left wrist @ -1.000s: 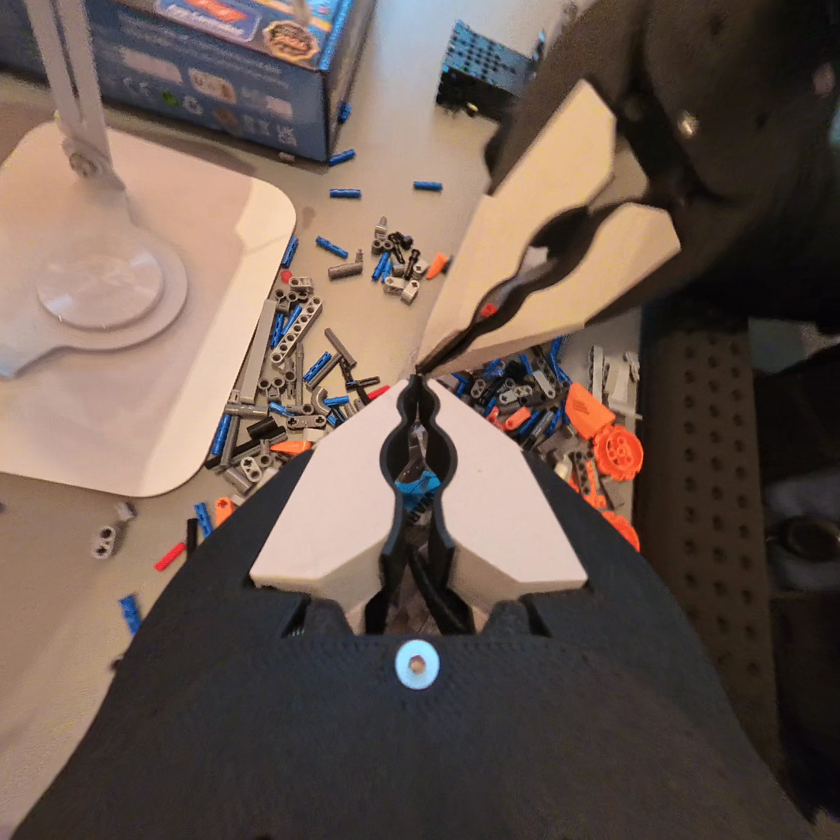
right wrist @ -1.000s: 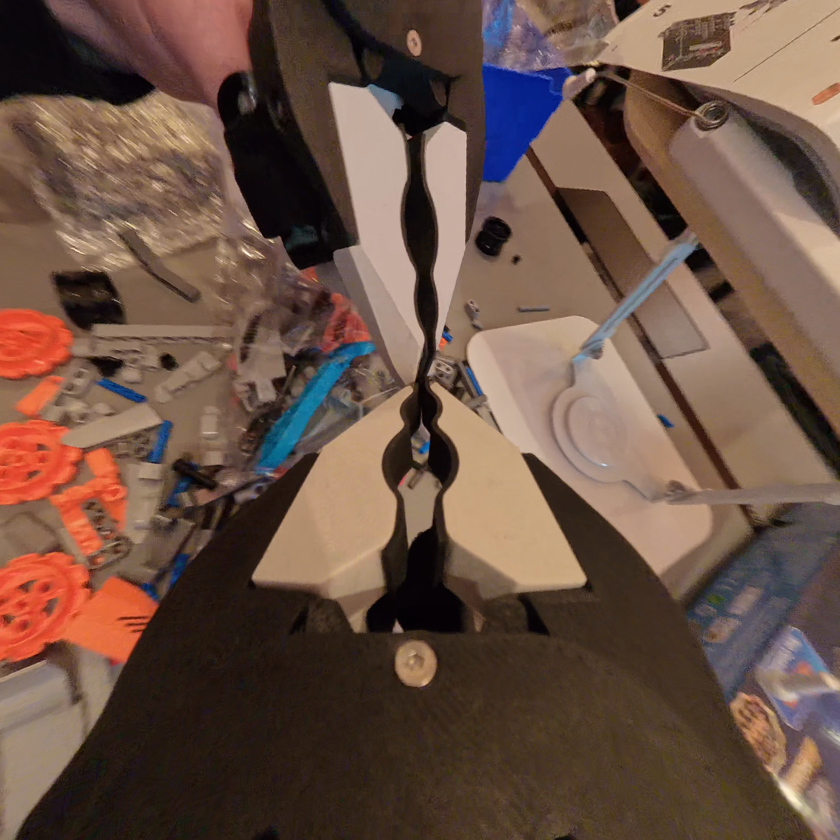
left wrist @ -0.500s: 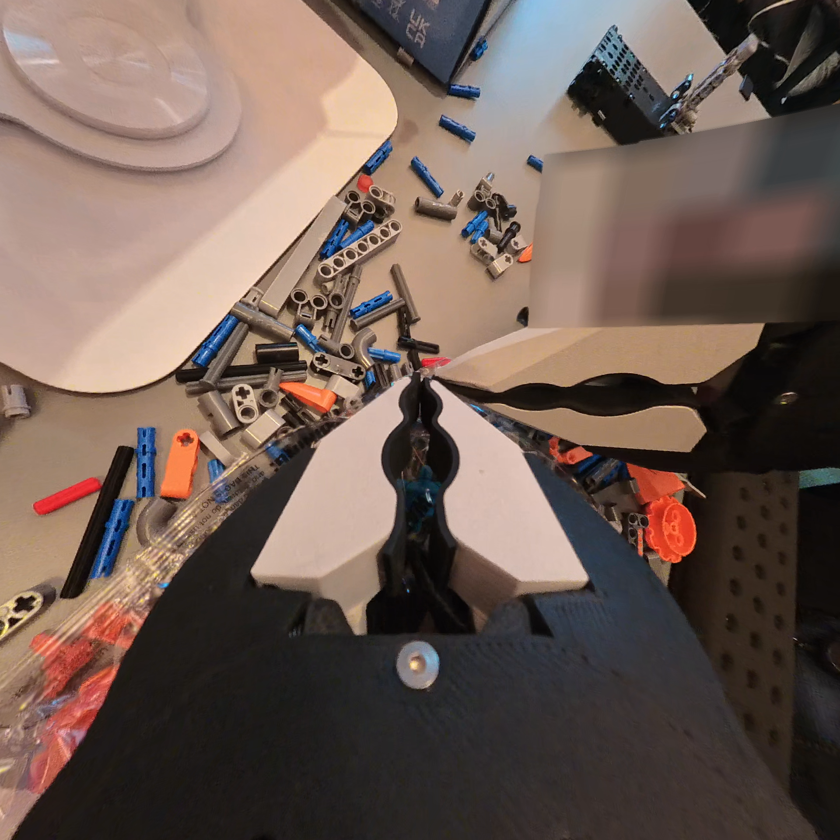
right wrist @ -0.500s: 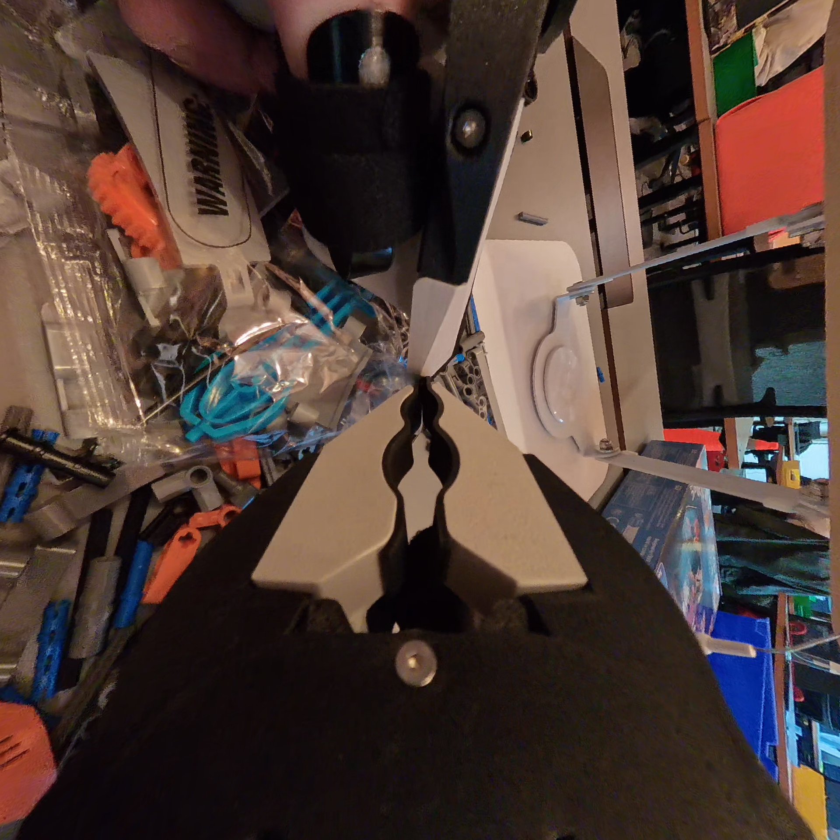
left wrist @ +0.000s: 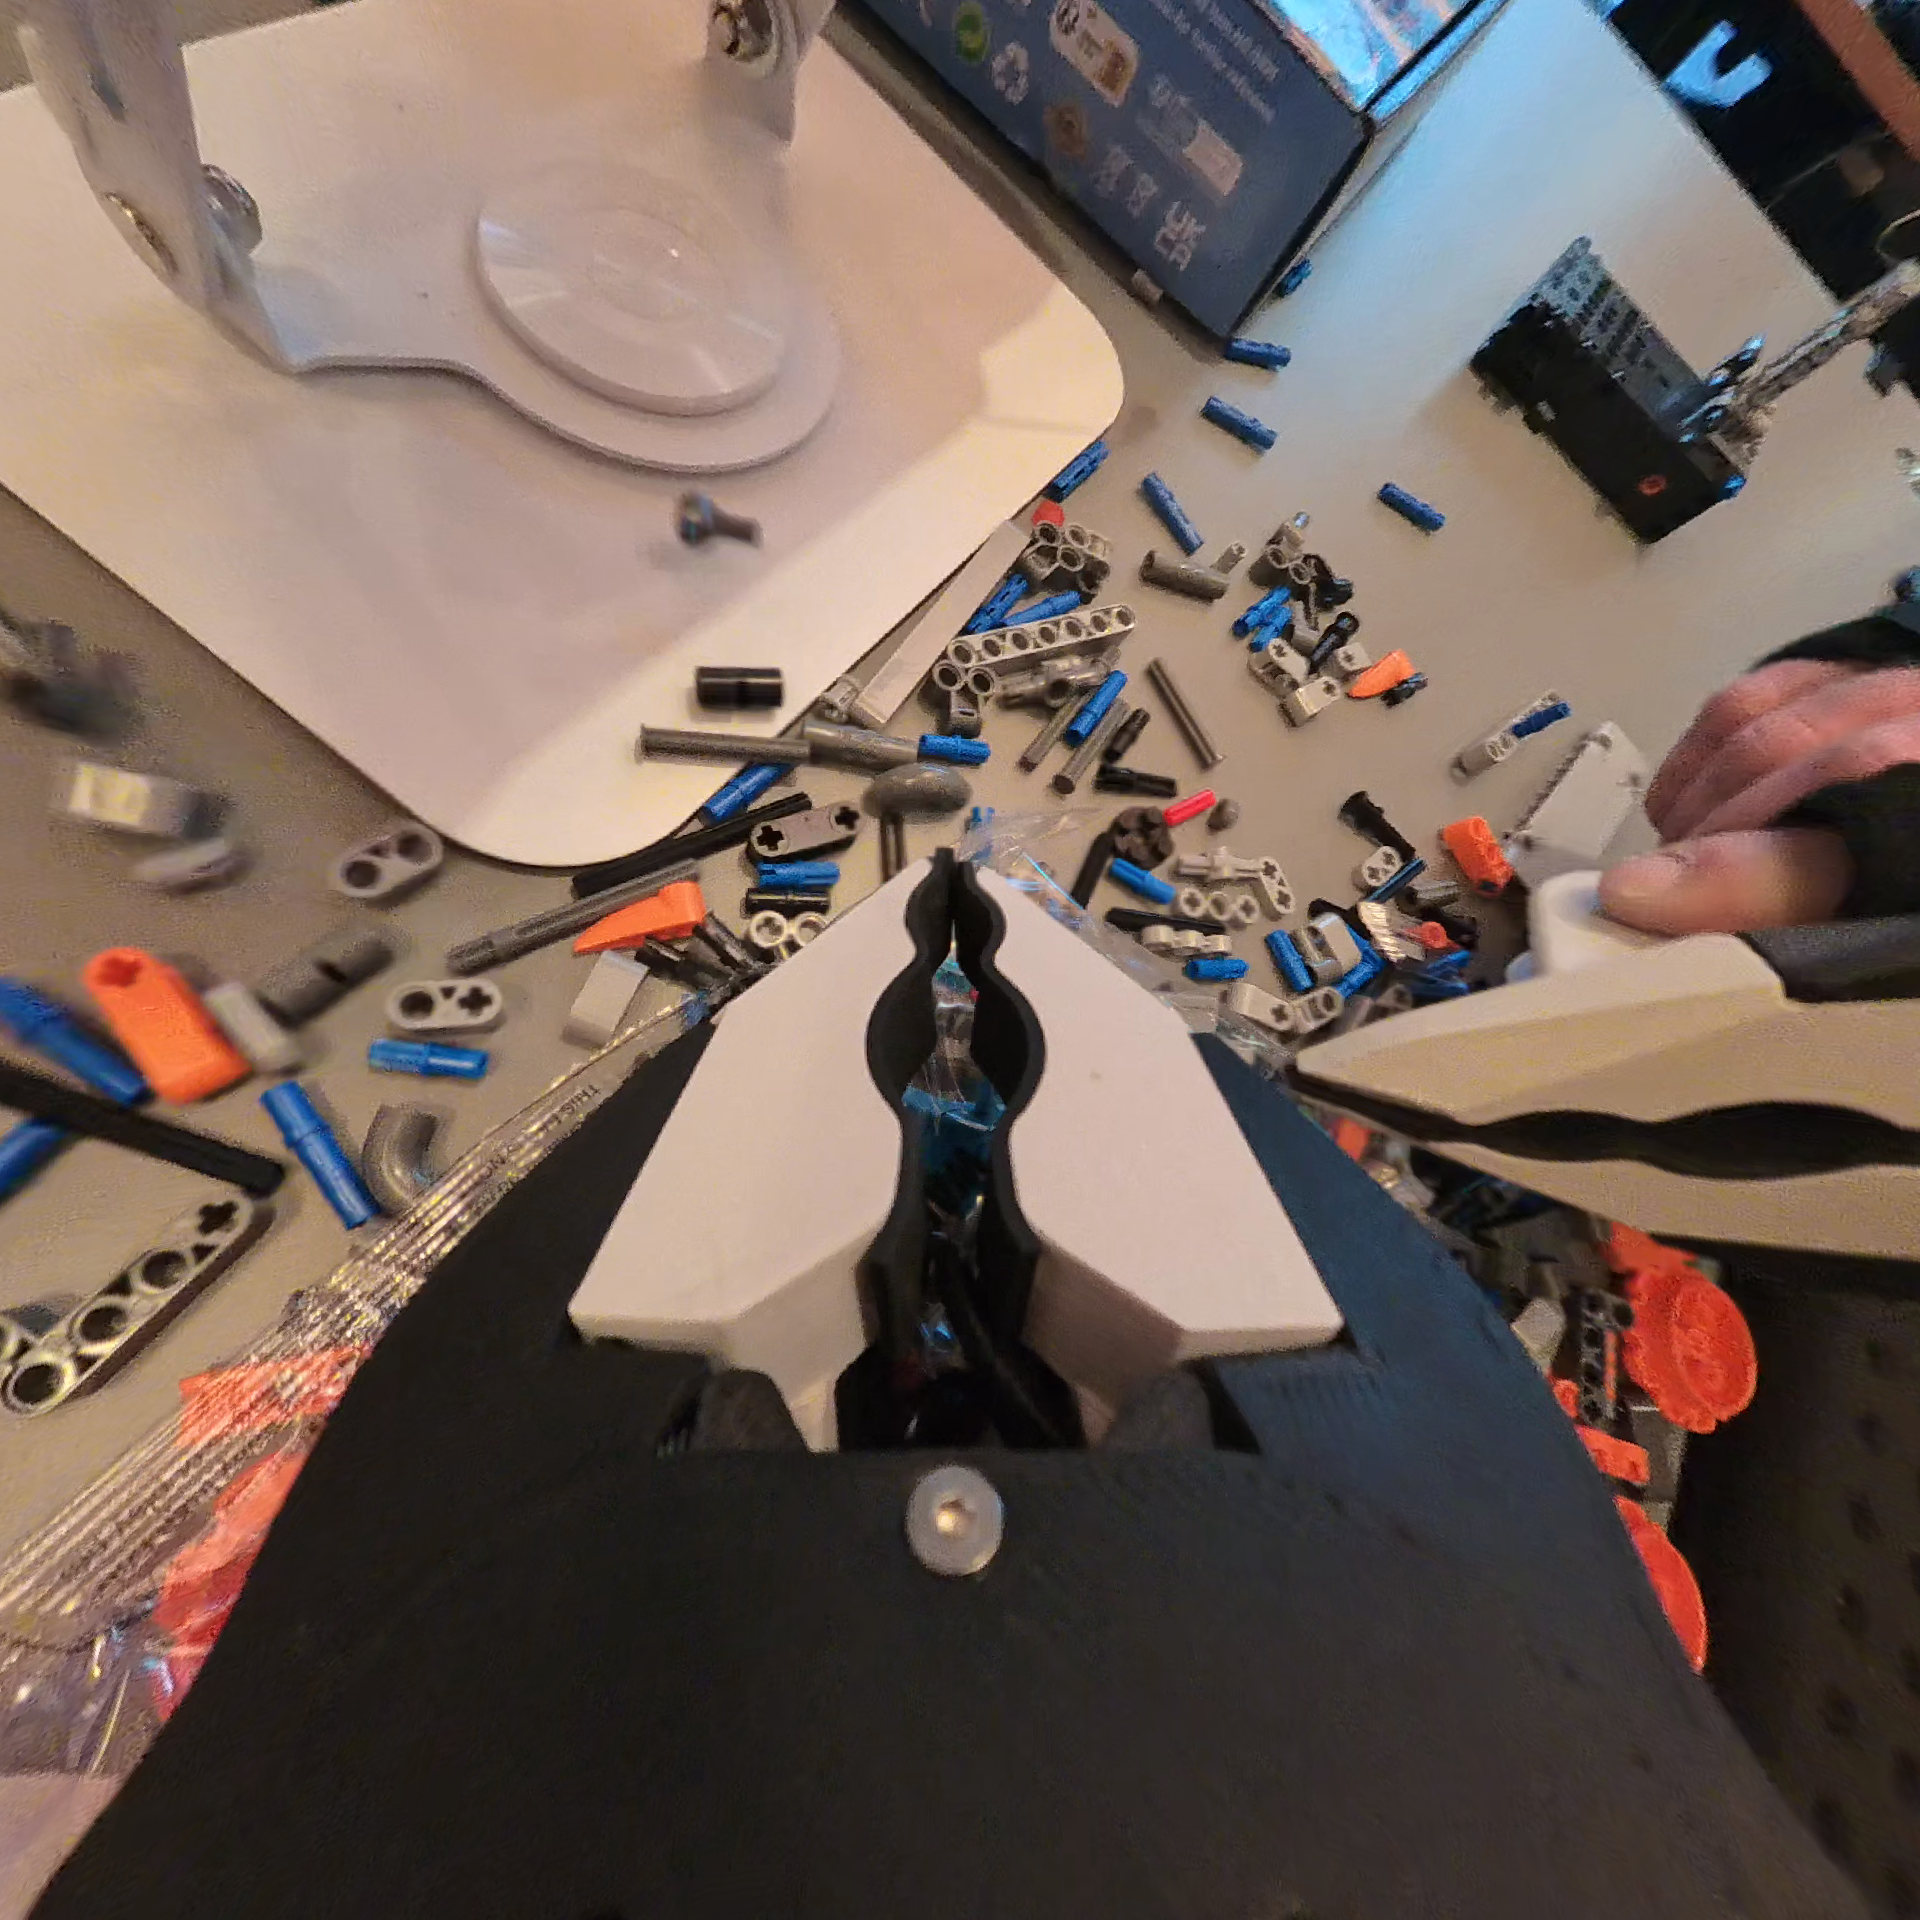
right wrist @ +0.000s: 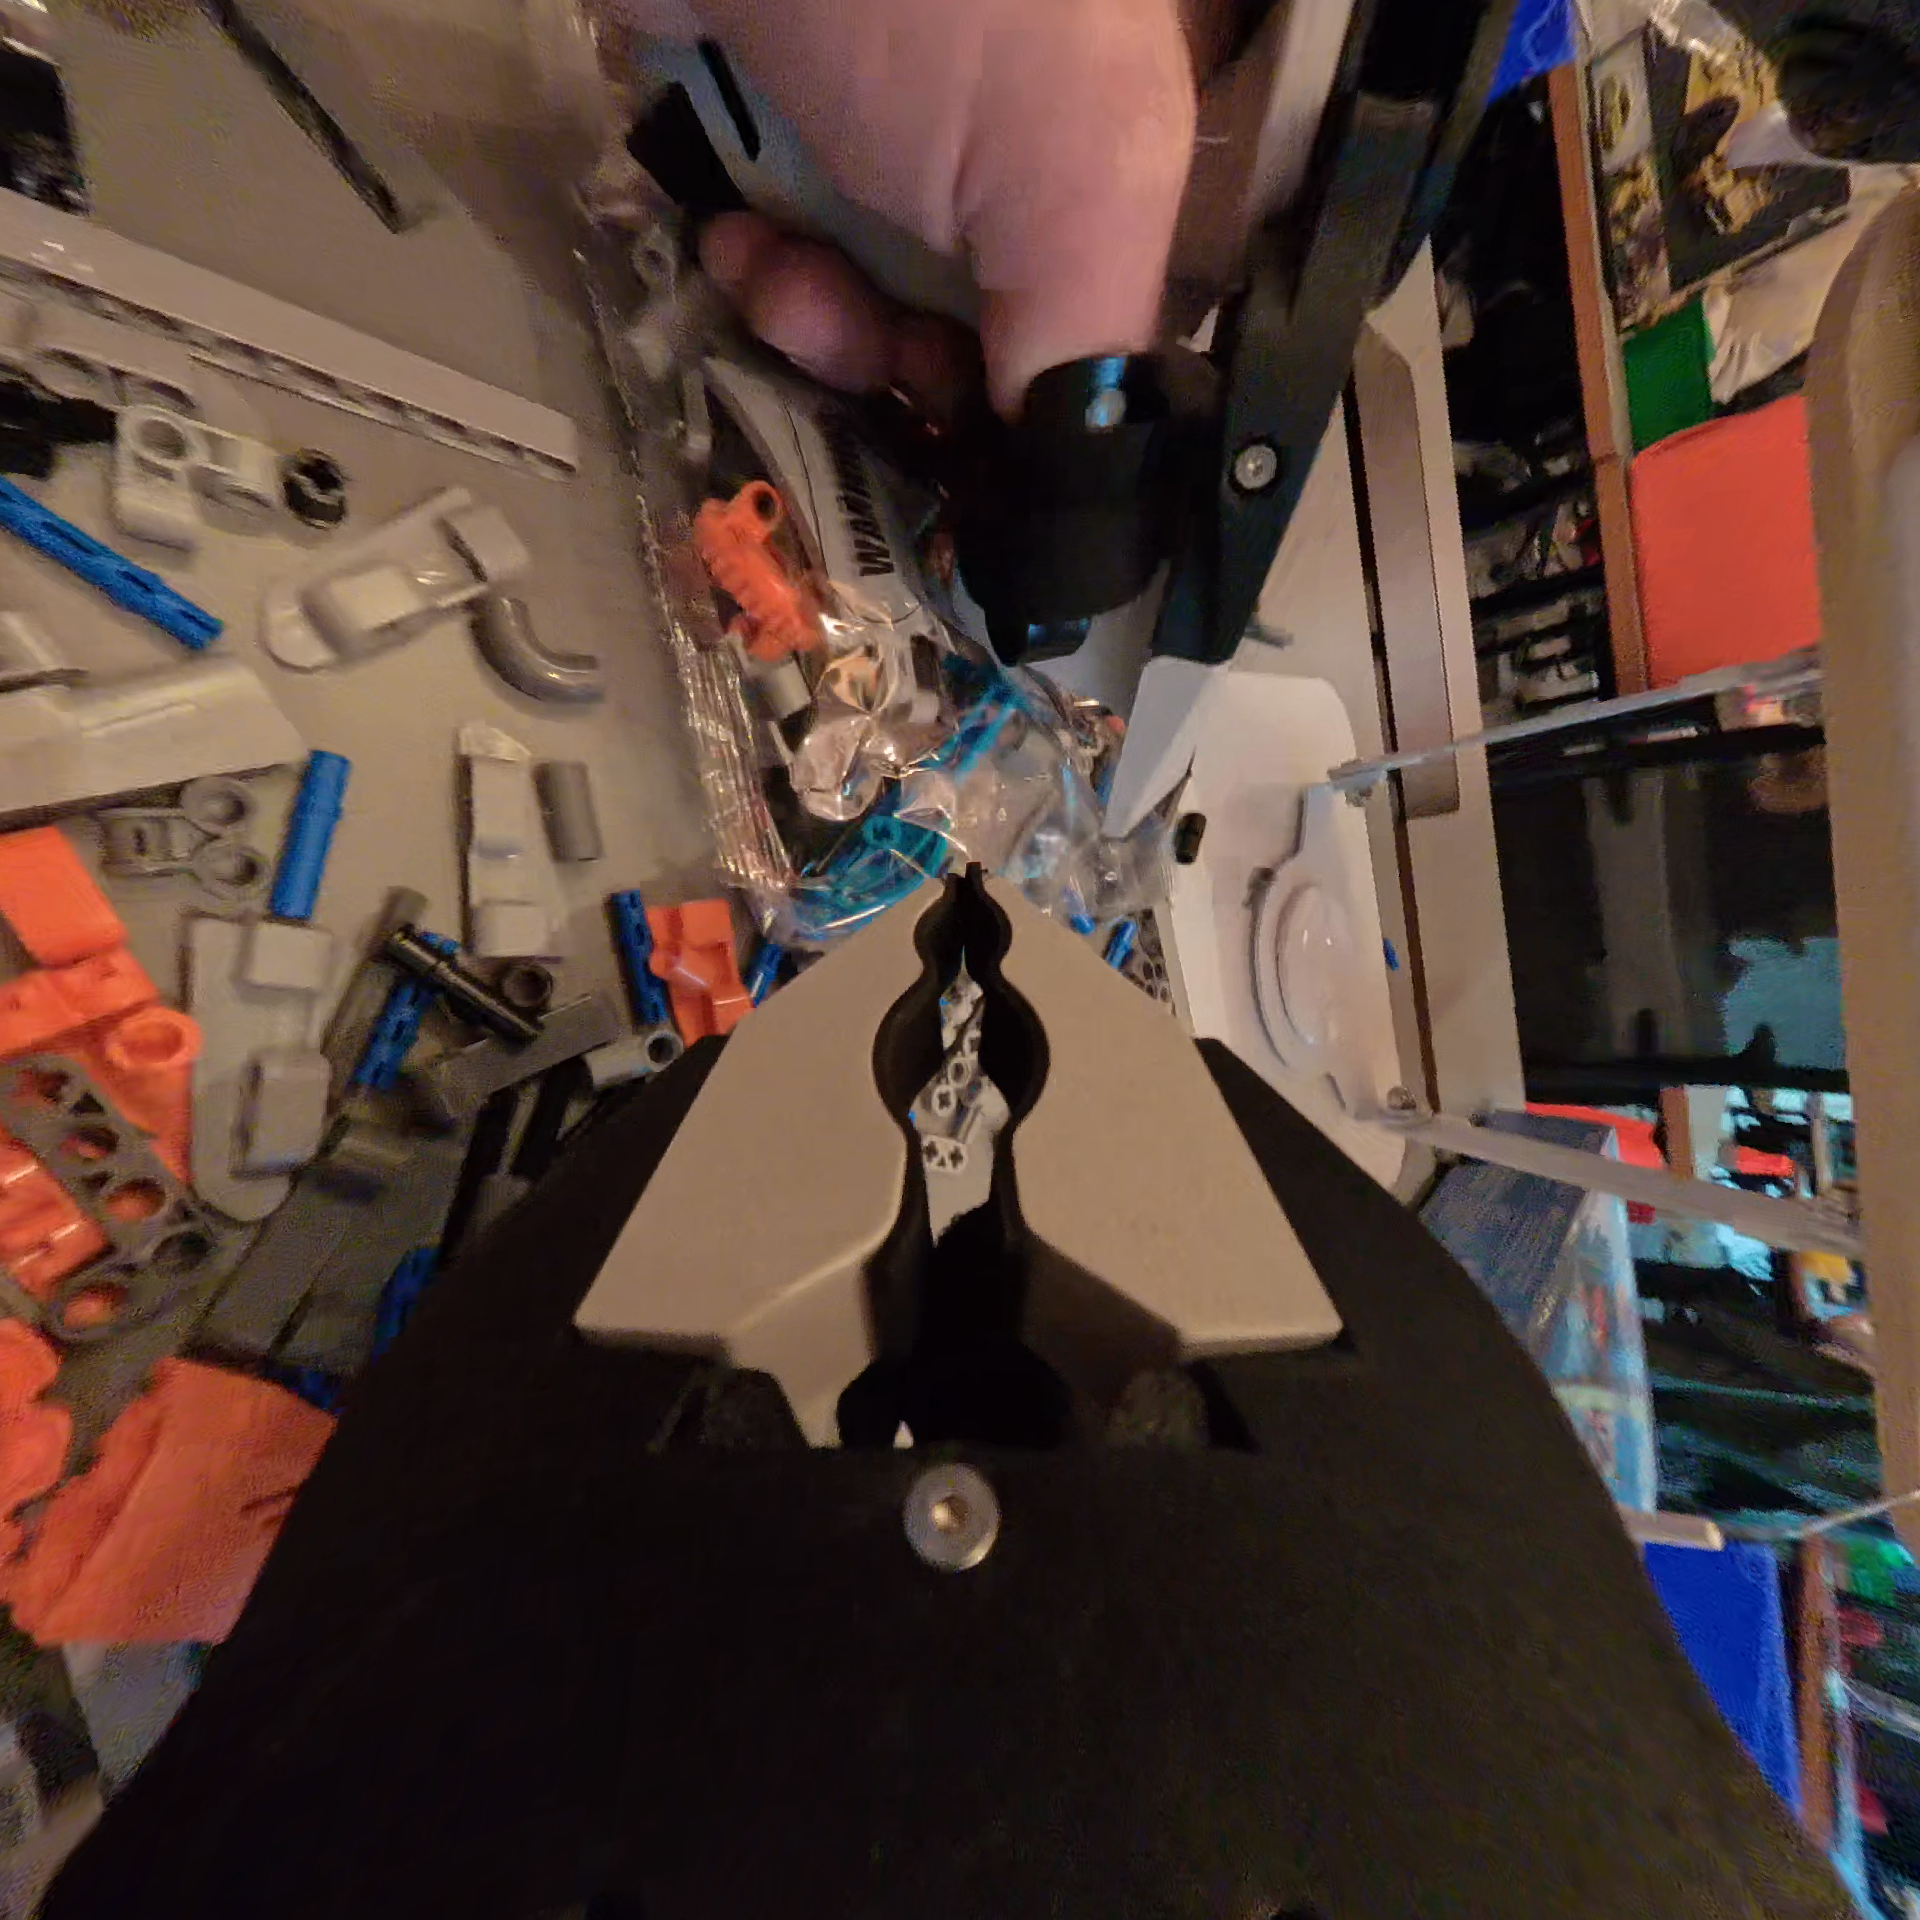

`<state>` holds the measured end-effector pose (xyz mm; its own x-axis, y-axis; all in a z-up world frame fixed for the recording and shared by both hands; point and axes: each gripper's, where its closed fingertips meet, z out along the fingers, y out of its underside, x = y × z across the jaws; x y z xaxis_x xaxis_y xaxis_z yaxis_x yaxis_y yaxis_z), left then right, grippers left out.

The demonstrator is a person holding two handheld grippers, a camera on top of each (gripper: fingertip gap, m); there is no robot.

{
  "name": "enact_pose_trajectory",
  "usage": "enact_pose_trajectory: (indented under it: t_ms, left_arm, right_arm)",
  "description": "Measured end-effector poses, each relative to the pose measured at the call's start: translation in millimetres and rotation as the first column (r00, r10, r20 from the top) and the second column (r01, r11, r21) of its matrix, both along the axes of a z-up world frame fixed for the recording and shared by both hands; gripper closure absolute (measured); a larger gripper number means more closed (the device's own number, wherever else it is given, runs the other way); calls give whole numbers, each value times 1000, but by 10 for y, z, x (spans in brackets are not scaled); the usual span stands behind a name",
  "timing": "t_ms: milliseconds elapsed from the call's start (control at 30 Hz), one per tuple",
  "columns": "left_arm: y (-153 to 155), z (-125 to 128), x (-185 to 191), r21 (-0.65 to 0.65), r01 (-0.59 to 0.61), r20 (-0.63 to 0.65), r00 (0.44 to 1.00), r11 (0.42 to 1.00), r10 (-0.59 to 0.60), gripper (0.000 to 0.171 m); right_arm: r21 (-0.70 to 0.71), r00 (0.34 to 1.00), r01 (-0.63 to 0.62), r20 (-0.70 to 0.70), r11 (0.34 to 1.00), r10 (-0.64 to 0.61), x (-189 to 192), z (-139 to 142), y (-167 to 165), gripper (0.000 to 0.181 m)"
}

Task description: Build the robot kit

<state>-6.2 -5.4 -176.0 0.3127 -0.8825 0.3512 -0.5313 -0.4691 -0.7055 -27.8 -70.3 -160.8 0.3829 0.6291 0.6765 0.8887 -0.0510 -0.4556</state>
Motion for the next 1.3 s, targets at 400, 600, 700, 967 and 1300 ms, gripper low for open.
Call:
enact_pose_trajectory:
  t_ms: [400,600,700,967,1300]
  left_arm:
    - [-410,85,42,54,130,42,990,990,-132,171]
    - [-514,156,82,91,157,62,985,983,-163,171]
    - [-541,153,80,104,179,57,981,978,-185,171]
    - [-569,318,-25,144,228,93,966,963,-242,165]
    - [-548,753,-284,314,355,-5,928,881,-373,148]
  right_arm:
    - [-234,878,-16,-468,972,-99,263,242,124,163]
    - [-314,886,-32,-449,949,-119,249,69,127,174]
    - [-325,885,-38,-450,945,-119,249,63,108,181]
    - [-350,833,-126,-545,928,-92,252,223,-7,181]
    - [-222,819,-256,-566,941,89,221,615,-252,181]
